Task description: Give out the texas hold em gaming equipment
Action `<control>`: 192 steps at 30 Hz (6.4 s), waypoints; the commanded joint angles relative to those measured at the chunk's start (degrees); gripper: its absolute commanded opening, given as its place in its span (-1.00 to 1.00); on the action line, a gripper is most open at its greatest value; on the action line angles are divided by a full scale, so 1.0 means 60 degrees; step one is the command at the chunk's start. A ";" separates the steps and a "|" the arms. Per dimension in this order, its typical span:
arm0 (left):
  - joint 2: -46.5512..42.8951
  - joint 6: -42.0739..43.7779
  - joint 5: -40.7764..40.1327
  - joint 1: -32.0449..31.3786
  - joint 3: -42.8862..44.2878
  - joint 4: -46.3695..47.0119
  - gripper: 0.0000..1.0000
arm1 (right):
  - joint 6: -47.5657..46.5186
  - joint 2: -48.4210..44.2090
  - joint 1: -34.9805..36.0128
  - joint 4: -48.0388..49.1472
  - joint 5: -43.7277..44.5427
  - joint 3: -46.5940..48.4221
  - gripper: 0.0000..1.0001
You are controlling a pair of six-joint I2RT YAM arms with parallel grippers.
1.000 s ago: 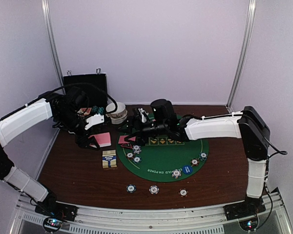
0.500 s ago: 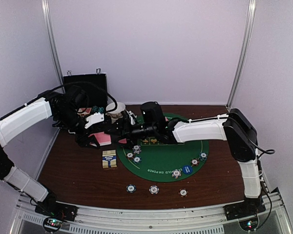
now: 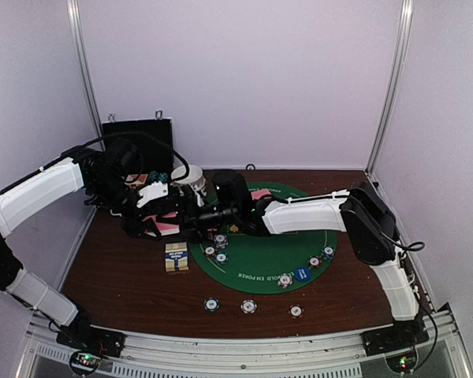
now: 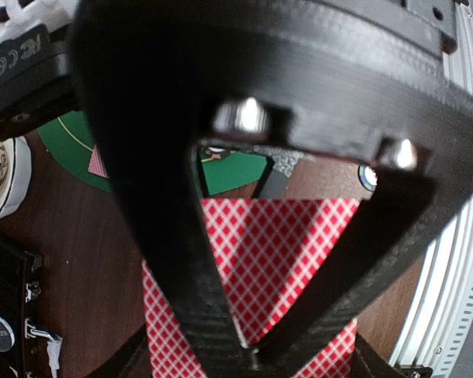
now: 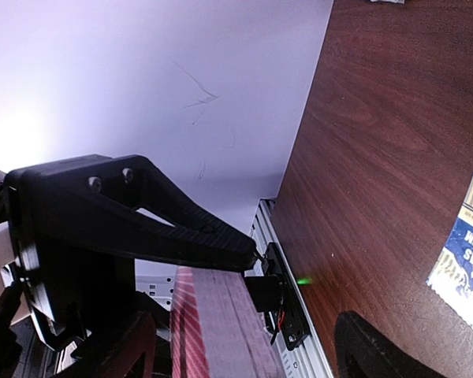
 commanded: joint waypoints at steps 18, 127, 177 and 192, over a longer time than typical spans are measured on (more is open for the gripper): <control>-0.0178 -0.0041 0.0369 0.0026 0.0280 0.0038 -1.00 | 0.0080 -0.0417 -0.0419 -0.0366 0.0158 -0.1019 0.12; -0.0215 0.0147 0.0146 0.0026 0.0165 -0.0269 -1.00 | -0.6427 -0.4970 -0.4878 -0.7618 0.0297 -0.6565 -0.89; -0.0253 0.0092 0.0193 0.0026 0.0252 -0.0269 -1.00 | -0.2827 -0.4159 -0.0855 -0.4267 0.3227 -0.2992 0.99; -0.0092 0.0105 0.0246 0.0026 0.0452 -0.0269 -1.00 | -0.2419 -0.3198 -0.0447 -0.4205 0.2613 -0.1831 0.99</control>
